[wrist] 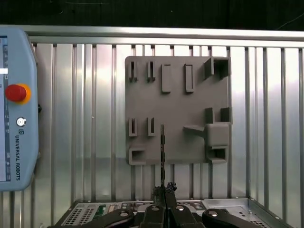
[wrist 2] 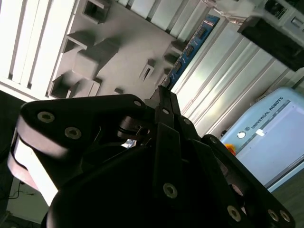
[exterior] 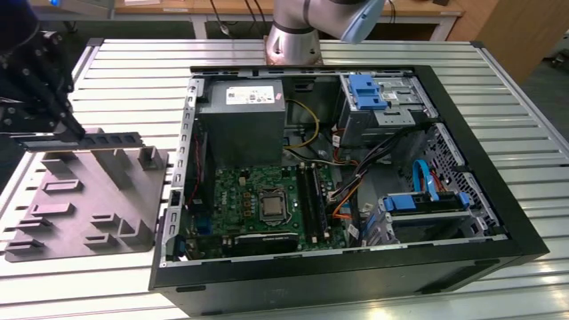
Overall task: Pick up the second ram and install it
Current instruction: 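Pick up the second ram and move it above second insertion slot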
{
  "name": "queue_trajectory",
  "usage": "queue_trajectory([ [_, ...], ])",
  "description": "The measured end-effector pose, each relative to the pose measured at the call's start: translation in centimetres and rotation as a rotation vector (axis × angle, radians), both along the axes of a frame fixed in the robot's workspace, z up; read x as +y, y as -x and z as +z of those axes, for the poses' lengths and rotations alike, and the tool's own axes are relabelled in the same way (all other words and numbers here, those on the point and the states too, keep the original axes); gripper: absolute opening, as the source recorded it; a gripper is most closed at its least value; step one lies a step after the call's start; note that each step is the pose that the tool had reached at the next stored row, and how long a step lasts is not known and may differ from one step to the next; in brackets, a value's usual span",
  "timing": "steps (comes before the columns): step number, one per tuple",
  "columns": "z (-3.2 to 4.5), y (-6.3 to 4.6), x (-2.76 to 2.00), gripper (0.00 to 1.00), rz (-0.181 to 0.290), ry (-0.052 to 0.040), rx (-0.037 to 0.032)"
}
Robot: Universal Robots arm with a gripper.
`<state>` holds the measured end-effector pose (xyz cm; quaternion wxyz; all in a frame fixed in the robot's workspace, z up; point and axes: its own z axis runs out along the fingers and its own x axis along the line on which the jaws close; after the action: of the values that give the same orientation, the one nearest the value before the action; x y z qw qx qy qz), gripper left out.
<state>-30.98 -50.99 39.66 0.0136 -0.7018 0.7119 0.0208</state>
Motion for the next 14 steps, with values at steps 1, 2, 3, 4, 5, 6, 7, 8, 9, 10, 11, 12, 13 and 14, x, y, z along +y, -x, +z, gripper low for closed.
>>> queue_trajectory([
  [1,-0.01,-0.5,0.00,0.11,0.000,-0.0001,0.0000],
  [2,-0.01,-0.9,0.00,0.11,0.000,0.0000,0.0001],
  [3,0.00,-1.4,0.00,0.11,0.000,0.0001,0.0002],
  [4,-0.01,-1.8,0.00,0.11,0.000,0.0000,0.0003],
  [5,-0.01,-2.3,0.00,0.11,0.000,0.0000,0.0002],
  [6,-0.02,-2.7,0.00,0.11,0.000,-0.0001,0.0003],
  [7,-0.03,-3.2,0.00,0.11,0.000,-0.0001,0.0005],
  [8,-0.02,-3.6,0.00,0.11,0.000,0.0001,0.0007],
  [9,-0.03,-4.1,0.00,0.11,0.000,0.0001,0.0009],
  [10,-0.04,-4.6,0.00,0.11,0.000,-0.0001,0.0009],
  [11,-0.04,-5.0,0.00,0.11,0.000,0.0000,0.0010],
  [12,-0.04,-5.4,0.00,0.11,0.000,0.0000,0.0012],
  [13,-0.04,-5.9,0.00,0.11,0.000,0.0001,0.0014],
  [14,-0.05,-6.4,0.00,0.11,0.000,0.0000,0.0015],
])
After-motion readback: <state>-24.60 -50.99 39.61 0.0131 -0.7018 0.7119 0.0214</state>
